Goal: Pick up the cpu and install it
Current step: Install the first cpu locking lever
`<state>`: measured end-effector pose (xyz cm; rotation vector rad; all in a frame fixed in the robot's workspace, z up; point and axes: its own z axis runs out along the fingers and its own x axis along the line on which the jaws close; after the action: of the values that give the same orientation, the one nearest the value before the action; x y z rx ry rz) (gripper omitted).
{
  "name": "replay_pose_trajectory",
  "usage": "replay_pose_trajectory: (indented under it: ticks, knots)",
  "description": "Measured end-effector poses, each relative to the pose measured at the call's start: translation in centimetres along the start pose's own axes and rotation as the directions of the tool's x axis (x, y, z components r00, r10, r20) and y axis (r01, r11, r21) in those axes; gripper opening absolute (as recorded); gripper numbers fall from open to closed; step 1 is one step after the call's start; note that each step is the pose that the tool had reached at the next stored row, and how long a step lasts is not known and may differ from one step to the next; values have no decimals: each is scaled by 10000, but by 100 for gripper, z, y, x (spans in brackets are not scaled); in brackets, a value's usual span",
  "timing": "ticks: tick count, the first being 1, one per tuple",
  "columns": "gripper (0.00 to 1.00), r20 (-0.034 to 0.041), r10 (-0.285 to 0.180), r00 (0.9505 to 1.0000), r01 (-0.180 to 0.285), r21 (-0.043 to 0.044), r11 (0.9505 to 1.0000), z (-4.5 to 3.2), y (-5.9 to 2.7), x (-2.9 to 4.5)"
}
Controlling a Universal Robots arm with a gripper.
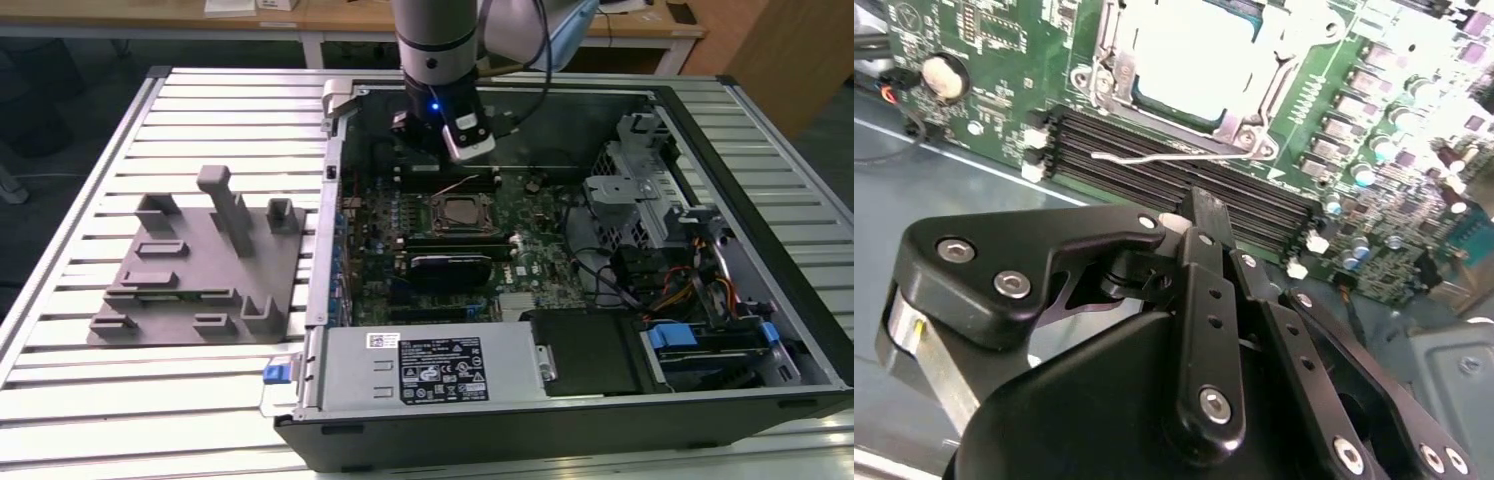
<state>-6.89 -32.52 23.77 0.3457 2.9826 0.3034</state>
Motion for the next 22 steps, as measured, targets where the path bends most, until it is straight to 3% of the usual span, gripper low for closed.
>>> replay_pose_trajectory:
  ticks: [3,14,22]
  knots:
    - [11,52,68,10000,-68,0,10000,34,-6,-6]
    - [11,91,235,9997,-235,20,9997,142,-6,-15]
    - [11,155,402,9991,-404,128,9991,192,61,-91]
